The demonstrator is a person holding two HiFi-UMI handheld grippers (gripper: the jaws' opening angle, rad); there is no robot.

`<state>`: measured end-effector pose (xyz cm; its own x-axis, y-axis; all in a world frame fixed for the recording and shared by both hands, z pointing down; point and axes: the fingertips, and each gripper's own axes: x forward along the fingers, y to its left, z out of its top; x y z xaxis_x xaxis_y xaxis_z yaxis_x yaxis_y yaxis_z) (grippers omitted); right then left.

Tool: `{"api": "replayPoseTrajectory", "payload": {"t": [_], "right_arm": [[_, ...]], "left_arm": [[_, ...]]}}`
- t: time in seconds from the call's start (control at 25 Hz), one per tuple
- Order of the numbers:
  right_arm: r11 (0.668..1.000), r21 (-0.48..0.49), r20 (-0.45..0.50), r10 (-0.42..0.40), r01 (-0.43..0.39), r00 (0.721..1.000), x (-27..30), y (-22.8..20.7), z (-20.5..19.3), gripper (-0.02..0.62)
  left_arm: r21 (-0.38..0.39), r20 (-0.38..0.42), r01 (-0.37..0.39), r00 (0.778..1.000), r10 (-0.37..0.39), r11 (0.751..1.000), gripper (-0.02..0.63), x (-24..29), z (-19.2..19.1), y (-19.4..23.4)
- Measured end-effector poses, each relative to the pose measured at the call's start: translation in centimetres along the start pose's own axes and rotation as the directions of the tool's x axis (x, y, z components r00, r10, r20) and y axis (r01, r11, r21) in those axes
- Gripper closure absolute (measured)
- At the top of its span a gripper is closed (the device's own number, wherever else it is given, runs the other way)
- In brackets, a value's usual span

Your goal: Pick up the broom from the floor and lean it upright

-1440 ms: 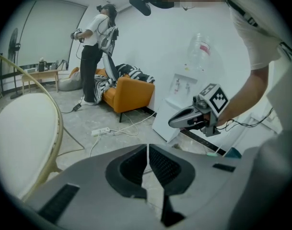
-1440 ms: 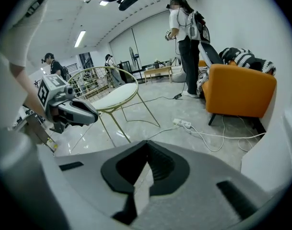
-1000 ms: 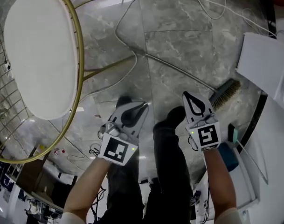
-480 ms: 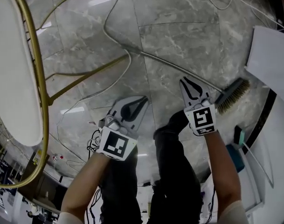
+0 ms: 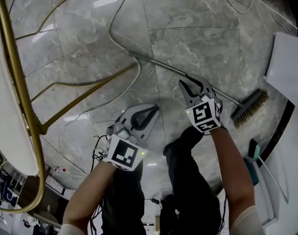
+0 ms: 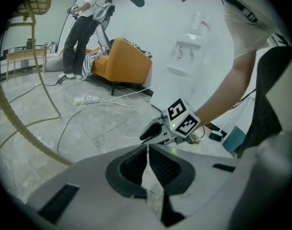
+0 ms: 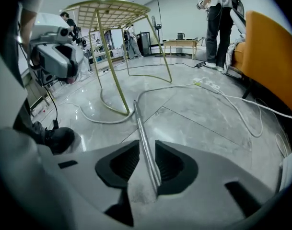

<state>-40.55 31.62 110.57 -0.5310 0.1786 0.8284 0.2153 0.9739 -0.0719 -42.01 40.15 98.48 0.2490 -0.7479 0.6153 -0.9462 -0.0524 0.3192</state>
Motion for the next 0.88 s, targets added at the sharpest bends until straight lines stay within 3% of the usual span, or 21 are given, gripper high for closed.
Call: {"api": "replayPoseTrajectory", "payload": {"t": [0.08,0.28,0.68,0.88], "right_arm": [[1.000,-0.012,-0.015,0.015,-0.015,1.000,1.9,0.4,0.0,0.469],[0.997,-0.060,-0.030,0.043,-0.045,0.999,5.4,1.4,0.6,0.462],[0.980,-0.180,-0.129,0.061,-0.084,0.990,10.5,1.9,-1.4,0.475],[0.975,-0.202,-0.120,0.071,-0.095,0.990,9.6,2.0,-0.6,0.506]], "left_arm": [[-0.002,-0.002,0.006,1.000,-0.006,1.000,0.591,0.2,-0.4,0.4],[0.001,0.001,0.013,1.000,-0.013,1.000,0.591,0.4,-1.1,1.5],[0.024,-0.007,0.027,1.000,-0.027,0.999,0.591,0.2,-2.5,2.7],[0.012,0.021,-0.004,1.000,0.004,1.000,0.591,-0.6,-1.2,3.9]]}}
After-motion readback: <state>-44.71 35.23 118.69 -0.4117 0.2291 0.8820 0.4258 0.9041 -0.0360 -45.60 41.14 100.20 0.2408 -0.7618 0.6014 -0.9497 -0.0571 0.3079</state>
